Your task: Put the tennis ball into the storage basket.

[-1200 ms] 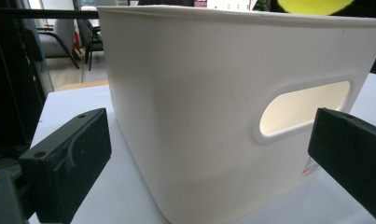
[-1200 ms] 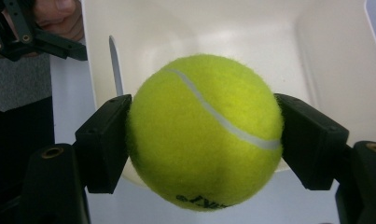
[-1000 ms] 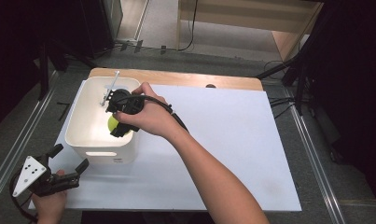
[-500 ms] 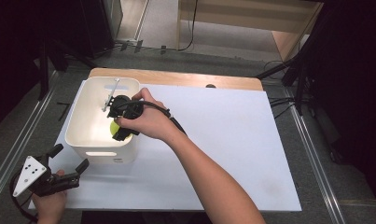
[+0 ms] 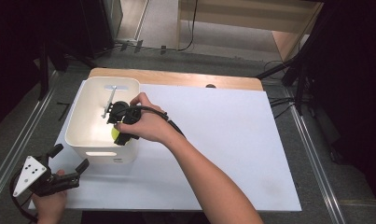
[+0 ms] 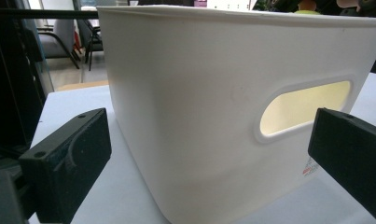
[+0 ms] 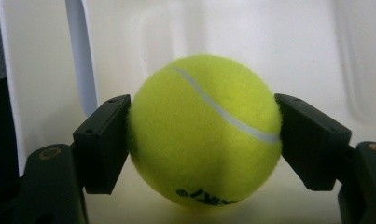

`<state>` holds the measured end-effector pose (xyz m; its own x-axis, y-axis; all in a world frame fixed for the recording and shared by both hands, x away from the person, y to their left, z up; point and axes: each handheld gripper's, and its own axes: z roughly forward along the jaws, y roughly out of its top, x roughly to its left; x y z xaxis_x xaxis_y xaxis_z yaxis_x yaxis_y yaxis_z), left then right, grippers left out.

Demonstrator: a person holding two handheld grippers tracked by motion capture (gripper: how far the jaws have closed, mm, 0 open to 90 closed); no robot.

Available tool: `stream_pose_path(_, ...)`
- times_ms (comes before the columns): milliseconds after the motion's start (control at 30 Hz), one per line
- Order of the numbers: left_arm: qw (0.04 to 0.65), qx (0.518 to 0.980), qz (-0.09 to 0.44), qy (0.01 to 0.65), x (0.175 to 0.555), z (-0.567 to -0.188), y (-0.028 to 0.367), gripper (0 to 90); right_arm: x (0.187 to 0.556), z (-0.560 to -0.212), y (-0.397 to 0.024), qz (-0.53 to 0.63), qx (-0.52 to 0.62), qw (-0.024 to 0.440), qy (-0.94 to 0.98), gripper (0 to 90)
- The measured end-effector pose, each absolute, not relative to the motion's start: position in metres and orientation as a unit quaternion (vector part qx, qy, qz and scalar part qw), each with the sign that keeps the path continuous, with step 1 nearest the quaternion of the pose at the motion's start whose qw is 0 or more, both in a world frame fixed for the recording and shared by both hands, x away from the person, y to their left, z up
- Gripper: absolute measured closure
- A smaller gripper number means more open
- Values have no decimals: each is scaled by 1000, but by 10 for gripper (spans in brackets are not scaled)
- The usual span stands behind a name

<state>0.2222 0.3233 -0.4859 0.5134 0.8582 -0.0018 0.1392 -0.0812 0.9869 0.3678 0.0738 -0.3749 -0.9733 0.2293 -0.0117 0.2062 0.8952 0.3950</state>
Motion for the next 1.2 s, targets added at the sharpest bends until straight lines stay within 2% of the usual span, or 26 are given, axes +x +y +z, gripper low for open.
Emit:
stream_pose_path(200,563,664,319,376,222,-486,323,0,366,-367,69,217,119,36,968,155)
stream_pose_path(267,563,663,320,376,222,-486,323,0,366,-364,66,220,122,41,967,109)
stream_pose_path(600,562,663,320,377,222,-486,323,0,362,-349,44,253,149,55,954,85)
stream_pose_path(700,562,664,320,376,222,-486,322,0,361,-349,38,255,150,55,954,18)
stream_pose_path(1200,560,666,321,373,223,-486,322,0,355,-356,1,274,176,63,944,2)
